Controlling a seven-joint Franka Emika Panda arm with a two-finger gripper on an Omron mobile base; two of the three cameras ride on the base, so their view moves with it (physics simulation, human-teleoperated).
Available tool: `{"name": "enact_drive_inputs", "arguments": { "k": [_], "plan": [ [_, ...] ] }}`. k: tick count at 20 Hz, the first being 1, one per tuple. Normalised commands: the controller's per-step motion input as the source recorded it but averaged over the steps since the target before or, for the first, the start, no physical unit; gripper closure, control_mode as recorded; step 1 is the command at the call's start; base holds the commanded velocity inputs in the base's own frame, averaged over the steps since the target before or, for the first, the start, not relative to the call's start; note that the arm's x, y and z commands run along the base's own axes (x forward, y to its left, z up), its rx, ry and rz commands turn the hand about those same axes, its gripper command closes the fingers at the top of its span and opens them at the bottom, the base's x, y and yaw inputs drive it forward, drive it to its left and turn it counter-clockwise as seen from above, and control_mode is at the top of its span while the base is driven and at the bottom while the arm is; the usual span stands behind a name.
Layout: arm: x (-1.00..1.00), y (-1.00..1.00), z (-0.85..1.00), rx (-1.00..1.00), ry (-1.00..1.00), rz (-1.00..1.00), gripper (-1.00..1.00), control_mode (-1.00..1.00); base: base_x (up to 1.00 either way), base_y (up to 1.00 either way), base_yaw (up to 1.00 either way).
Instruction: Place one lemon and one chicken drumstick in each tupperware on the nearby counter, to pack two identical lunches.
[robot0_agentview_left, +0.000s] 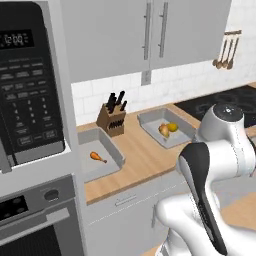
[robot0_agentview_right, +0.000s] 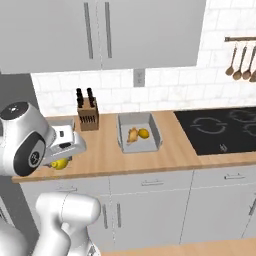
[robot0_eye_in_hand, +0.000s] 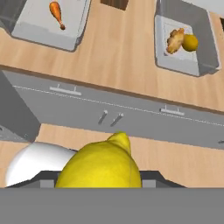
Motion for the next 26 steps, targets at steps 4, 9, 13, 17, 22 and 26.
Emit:
{"name": "enact_drive_inputs", "arguments": {
  "k": [4, 9, 13, 17, 22, 26],
  "plan": [
    [0.41, 0.47, -0.1, 0.07, 0.0, 0.21, 1.0, -1.0, 0.5, 0.2, 0.22],
    [0.98, 1.0, -0.07, 0.13, 0.05, 0.28, 1.0, -1.0, 0.0, 0.0, 0.0],
    [1.0, 1.0, -0.23, 0.01, 0.1, 0.1, 1.0, -1.0, 0.0, 0.0, 0.0],
    [0.95, 0.97, -0.42, -0.02, 0.11, 0.01, 1.0, -1.0, 0.0, 0.0, 0.0],
    [0.84, 0.72, -0.49, -0.01, 0.12, 0.0, 1.0, -1.0, 0.0, 0.0, 0.0],
    [0.86, 0.45, -0.57, 0.0, 0.05, 0.02, 1.0, -1.0, 0.0, 0.0, 0.0]
  ]
}}
